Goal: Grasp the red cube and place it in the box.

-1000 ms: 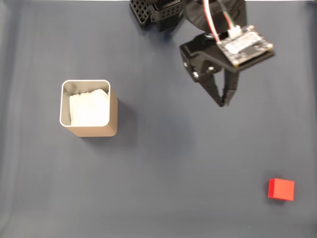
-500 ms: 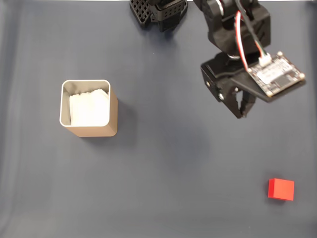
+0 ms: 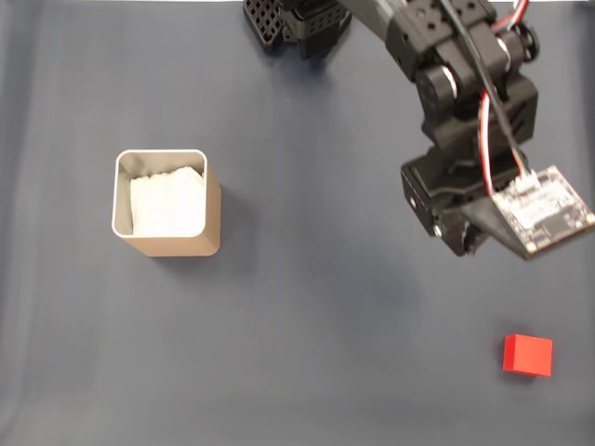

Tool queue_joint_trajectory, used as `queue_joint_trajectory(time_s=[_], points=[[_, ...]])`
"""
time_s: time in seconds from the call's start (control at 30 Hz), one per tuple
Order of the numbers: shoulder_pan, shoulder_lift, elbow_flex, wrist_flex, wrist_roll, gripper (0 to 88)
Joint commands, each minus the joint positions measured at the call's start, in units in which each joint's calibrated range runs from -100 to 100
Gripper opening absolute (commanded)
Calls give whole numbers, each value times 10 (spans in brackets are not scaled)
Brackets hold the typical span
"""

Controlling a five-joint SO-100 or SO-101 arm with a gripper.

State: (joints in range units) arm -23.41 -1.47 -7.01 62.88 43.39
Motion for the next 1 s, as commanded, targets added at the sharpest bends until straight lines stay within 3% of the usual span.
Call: queue_joint_trajectory(time_s=[0.0,0.3,0.97], points=[[4,25,-64,1,7,35],[4,162,-193,-17,18,102],[-1,296,-226,-139,12,304]])
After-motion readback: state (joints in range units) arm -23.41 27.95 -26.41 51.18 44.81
